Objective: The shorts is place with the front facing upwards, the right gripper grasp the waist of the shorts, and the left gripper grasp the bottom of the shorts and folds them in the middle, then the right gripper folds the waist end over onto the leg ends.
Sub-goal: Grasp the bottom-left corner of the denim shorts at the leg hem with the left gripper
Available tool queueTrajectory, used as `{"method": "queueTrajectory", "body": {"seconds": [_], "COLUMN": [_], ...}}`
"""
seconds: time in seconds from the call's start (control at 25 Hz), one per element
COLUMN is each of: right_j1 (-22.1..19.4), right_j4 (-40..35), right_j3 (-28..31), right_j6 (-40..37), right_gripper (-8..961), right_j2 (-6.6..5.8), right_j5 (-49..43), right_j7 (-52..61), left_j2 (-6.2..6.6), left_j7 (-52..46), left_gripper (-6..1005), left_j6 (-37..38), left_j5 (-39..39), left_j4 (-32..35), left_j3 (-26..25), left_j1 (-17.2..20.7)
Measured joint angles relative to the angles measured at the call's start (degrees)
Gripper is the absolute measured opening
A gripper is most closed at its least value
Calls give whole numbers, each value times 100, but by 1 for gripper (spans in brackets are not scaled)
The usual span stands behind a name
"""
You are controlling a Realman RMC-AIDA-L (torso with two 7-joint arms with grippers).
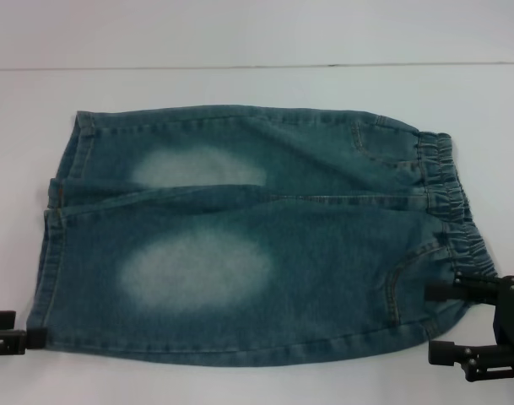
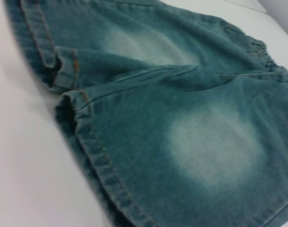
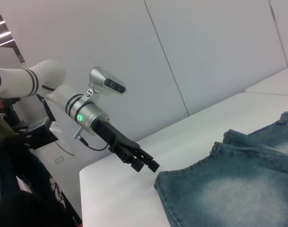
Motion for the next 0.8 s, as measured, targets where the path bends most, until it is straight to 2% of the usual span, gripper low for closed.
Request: {"method": "queueTrajectory", "body": {"seconds": [0.36,0.8], "right_j1": [3,25], "right_j4": [0,0], "right_j3": [0,-6], "right_j6": [-23,-32], "right_gripper": [922,922], "right_j2": [45,58], "right_j5": [-14,-80], "right_j7": [4,71], "left_j2": [-59,-80], "left_j7": [1,-112], "left_gripper": [831,808], "left_j6": [-323,-355], "left_j5": [132,136], "left_j4": [-70,-87], "left_j3": [240,282], "left_j1": [20,-86]}}
